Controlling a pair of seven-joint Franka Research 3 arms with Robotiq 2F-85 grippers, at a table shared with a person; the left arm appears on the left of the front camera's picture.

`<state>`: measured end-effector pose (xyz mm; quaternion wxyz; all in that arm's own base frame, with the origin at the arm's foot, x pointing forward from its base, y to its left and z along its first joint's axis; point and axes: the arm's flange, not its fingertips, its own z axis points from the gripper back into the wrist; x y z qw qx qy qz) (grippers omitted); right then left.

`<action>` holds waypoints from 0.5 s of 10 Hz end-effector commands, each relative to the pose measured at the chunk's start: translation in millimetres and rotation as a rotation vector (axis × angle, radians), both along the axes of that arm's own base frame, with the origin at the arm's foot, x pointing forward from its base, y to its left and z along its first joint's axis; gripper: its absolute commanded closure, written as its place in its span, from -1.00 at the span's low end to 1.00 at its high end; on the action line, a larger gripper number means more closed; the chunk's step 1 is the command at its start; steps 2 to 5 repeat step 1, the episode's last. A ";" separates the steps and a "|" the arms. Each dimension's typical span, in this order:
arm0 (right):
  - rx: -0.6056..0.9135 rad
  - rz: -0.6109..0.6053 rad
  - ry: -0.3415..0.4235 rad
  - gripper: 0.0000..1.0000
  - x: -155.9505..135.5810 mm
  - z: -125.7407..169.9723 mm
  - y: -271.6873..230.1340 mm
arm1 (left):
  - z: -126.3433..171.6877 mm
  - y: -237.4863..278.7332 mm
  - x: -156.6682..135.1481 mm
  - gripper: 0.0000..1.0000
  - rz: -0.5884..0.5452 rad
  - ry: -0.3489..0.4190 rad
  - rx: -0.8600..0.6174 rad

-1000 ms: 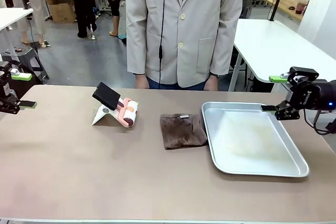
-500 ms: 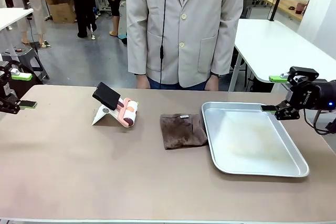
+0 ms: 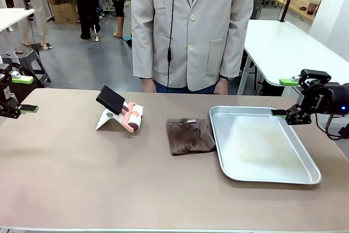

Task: Clean the surface of the table.
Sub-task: Return the Lint Roller and towel to their original positions.

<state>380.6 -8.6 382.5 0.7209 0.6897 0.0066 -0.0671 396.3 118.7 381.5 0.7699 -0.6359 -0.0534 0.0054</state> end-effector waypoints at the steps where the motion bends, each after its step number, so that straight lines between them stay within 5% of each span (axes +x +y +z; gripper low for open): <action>1: 0.000 0.003 -0.003 -1.00 -1.3 4.5 0.7 | 1.4 -1.5 -4.0 -1.00 -0.003 -0.003 0.012; 5: 0.000 0.003 -0.003 -1.00 -1.3 4.5 0.7 | 1.4 -1.5 -4.0 -1.00 -0.003 -0.003 0.012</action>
